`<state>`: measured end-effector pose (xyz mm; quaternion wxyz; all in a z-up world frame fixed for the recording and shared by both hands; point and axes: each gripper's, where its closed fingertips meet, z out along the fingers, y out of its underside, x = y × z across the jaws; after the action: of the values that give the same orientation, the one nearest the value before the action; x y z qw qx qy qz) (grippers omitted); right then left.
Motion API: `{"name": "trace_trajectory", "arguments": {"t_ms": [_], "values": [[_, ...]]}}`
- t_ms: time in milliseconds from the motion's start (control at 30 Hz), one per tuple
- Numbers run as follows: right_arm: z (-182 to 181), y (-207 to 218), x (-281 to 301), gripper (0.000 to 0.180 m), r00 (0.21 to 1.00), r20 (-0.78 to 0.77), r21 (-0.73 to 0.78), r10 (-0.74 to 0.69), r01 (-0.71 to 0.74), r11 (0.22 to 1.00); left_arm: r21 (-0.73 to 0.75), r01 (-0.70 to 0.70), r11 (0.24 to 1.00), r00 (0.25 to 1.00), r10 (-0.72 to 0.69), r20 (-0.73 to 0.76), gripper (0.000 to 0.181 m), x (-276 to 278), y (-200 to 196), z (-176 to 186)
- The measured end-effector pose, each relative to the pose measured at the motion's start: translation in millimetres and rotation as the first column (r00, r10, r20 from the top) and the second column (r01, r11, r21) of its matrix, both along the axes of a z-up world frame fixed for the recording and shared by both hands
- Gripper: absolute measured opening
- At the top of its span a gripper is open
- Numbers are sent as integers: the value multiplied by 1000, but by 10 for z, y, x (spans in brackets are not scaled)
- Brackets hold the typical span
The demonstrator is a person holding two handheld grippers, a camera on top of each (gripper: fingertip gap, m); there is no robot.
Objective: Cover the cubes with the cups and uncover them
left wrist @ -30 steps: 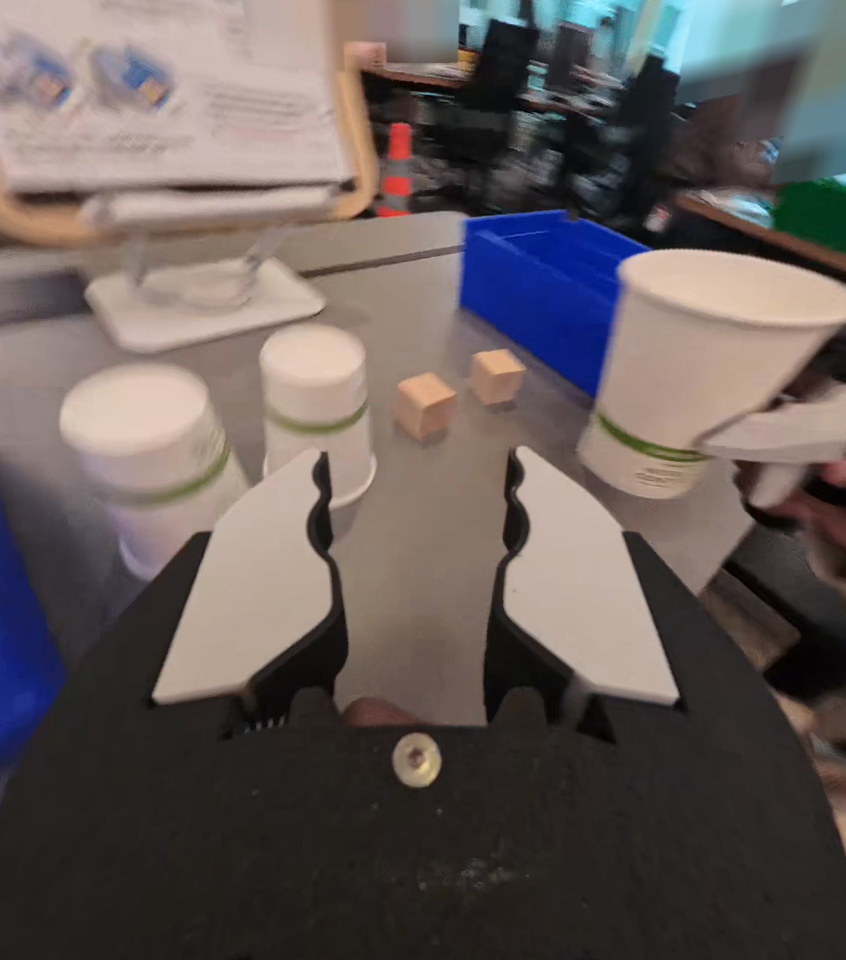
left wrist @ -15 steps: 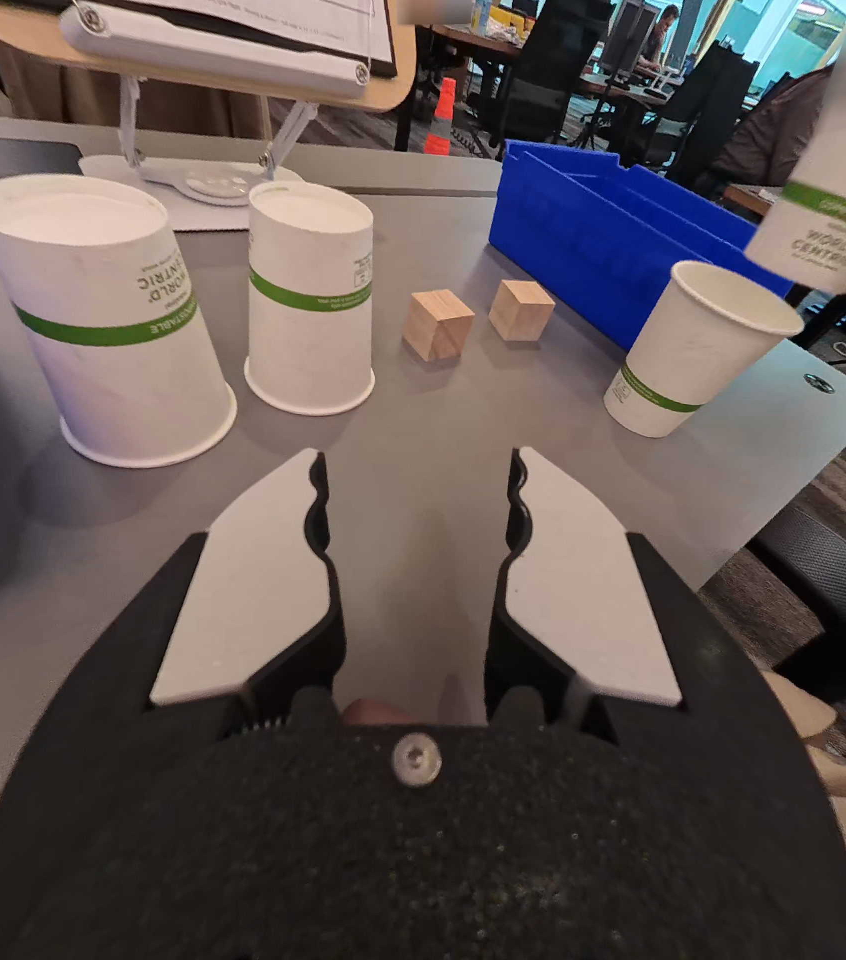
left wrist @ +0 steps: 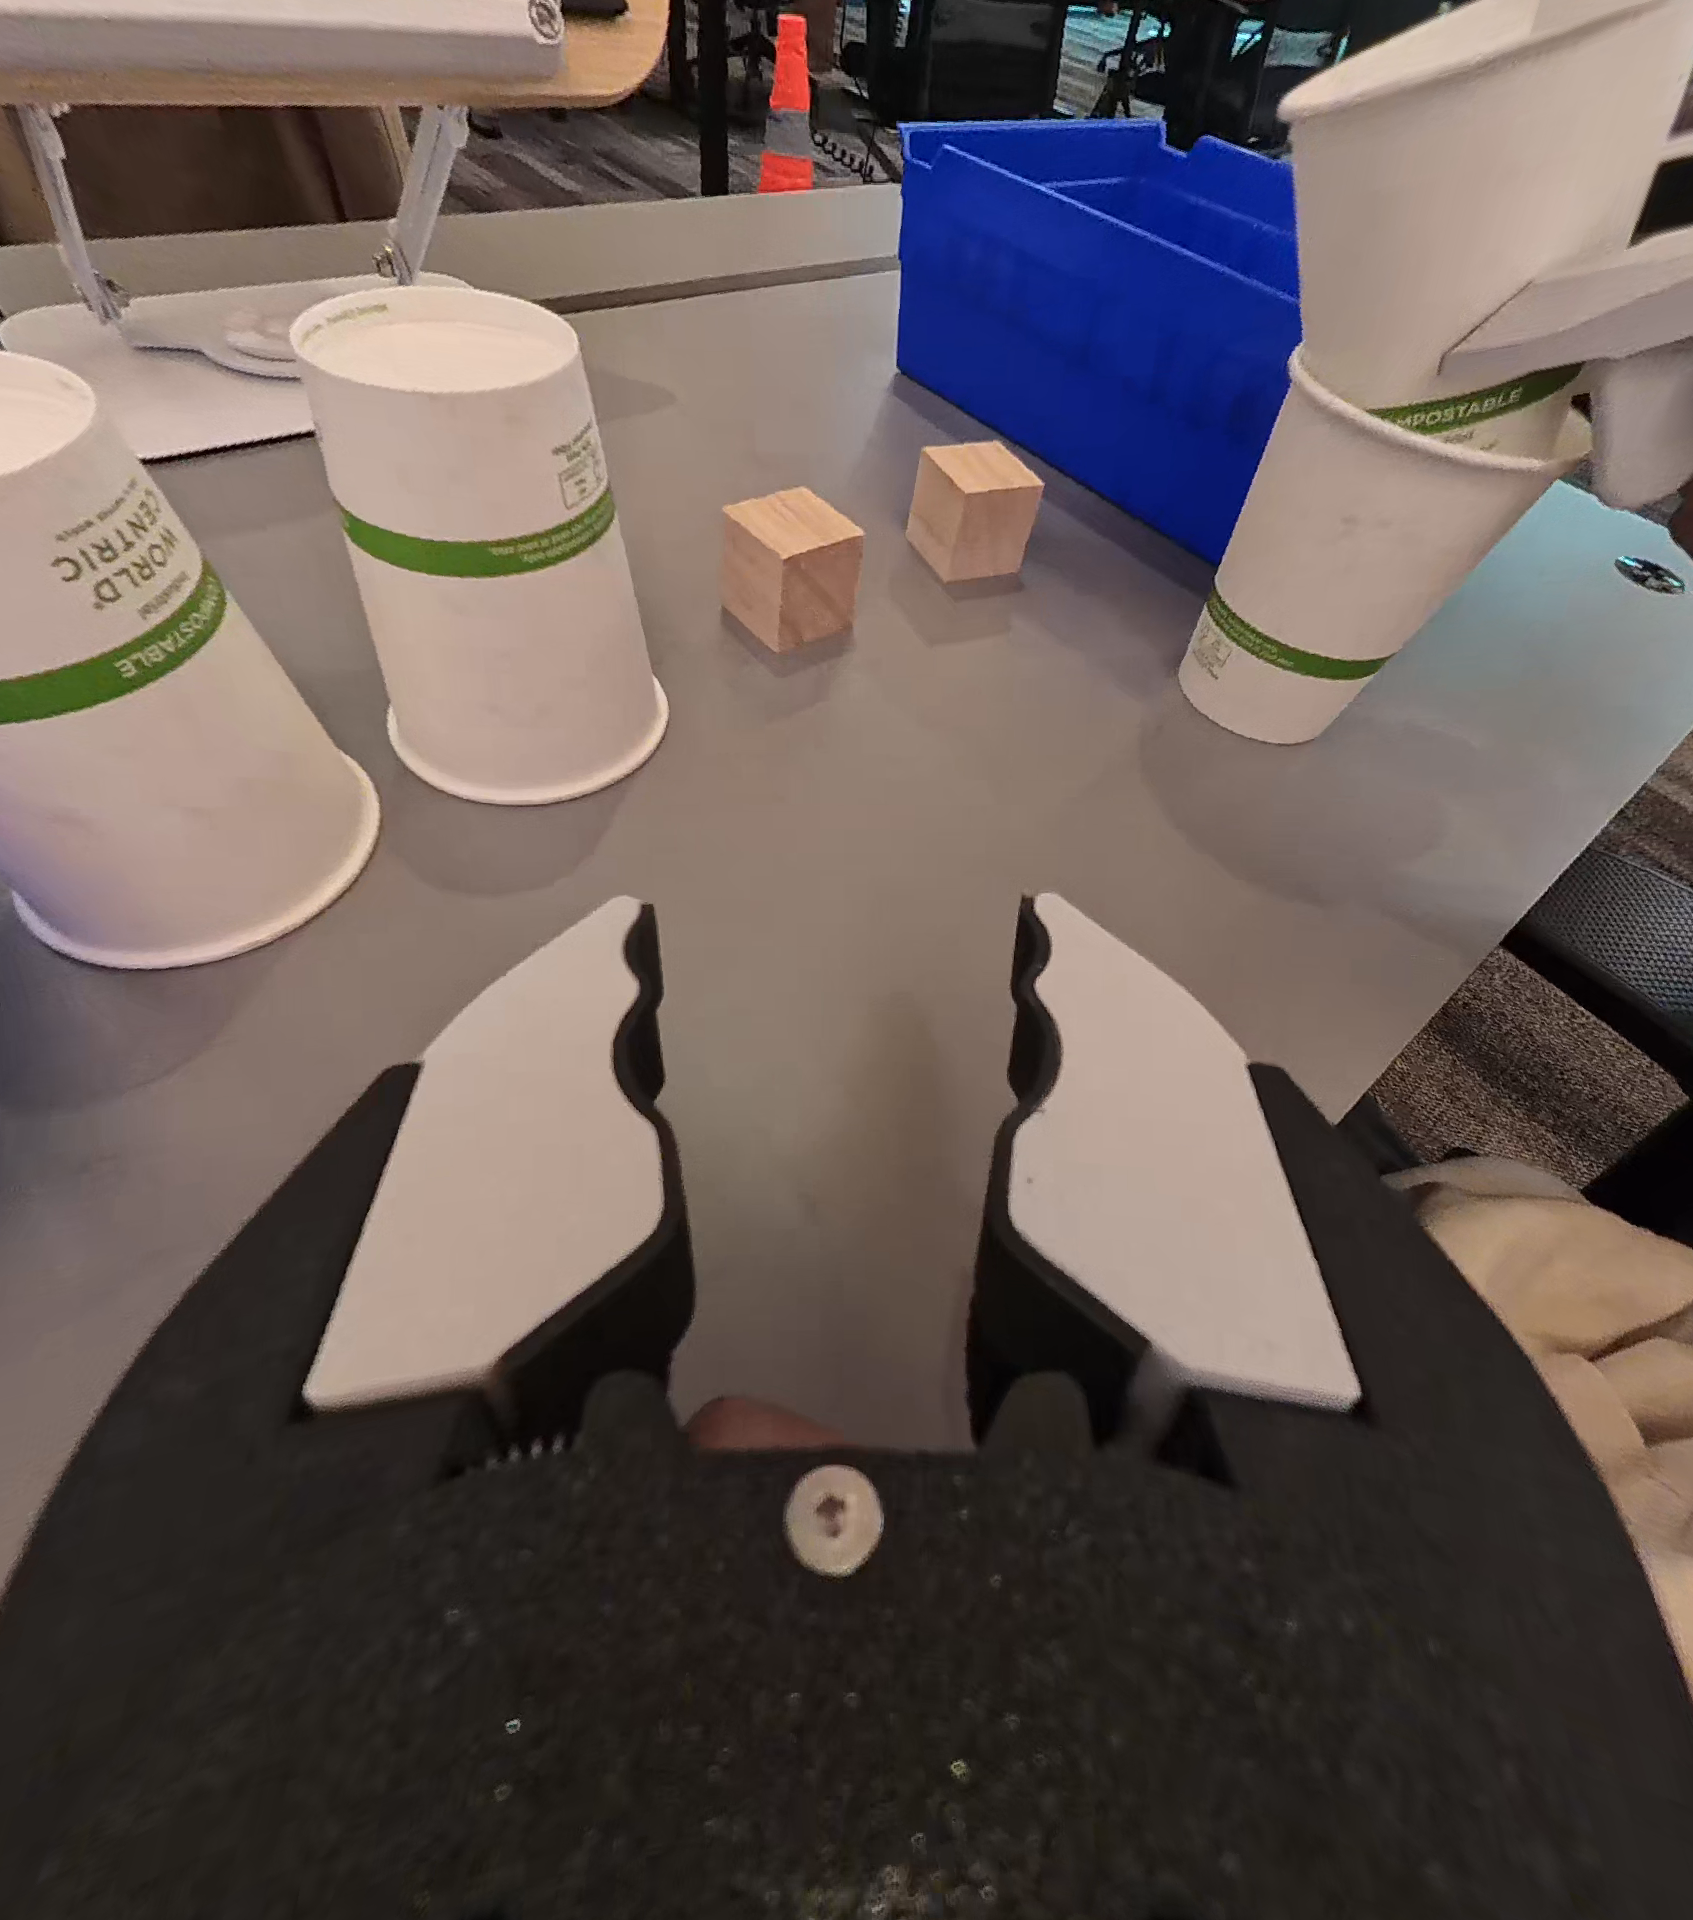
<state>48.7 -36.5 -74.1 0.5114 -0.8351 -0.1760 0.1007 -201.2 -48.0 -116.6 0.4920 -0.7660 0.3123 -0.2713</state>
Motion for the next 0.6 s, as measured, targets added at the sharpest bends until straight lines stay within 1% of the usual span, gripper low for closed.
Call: {"name": "trace_trajectory", "arguments": {"t_ms": [100,267,400,533,600], "values": [[-76,-74,40,82,999,12,-52,38,-38,998,4,16,1000,1000,-15,-15,65,24,-27,-15],[-110,-181,38,88,993,-10,-137,121,-122,983,-2,51,999,998,-51,-39,65,86,-89,-58],[-125,-296,96,91,980,73,-208,186,-168,964,-4,60,998,997,-60,-48,65,98,-102,-67],[-129,-431,251,91,957,215,-249,195,-139,959,-25,68,997,997,-69,-41,65,96,-102,-86],[-70,-510,342,89,957,264,-204,121,-67,977,-19,56,998,998,-57,-38,65,68,-79,-67]]}}
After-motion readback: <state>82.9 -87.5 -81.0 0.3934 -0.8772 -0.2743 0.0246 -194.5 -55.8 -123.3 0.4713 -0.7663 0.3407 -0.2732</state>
